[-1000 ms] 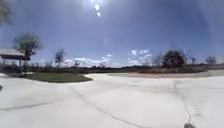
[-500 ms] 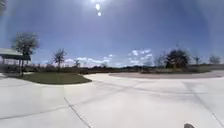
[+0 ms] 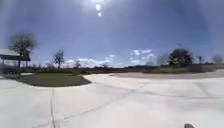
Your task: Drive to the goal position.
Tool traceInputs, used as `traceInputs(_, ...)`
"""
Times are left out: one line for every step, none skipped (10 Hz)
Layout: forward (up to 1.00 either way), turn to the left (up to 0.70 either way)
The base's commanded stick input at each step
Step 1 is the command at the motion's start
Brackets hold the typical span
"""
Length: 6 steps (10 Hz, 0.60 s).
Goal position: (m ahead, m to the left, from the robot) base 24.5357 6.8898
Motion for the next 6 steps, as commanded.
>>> traceInputs(1.0, 0.0)
traceInputs(1.0, 0.0)
traceInputs(1.0, 0.0)
traceInputs(1.0, 0.0)
traceInputs(1.0, 0.0)
traceInputs(1.0, 0.0)
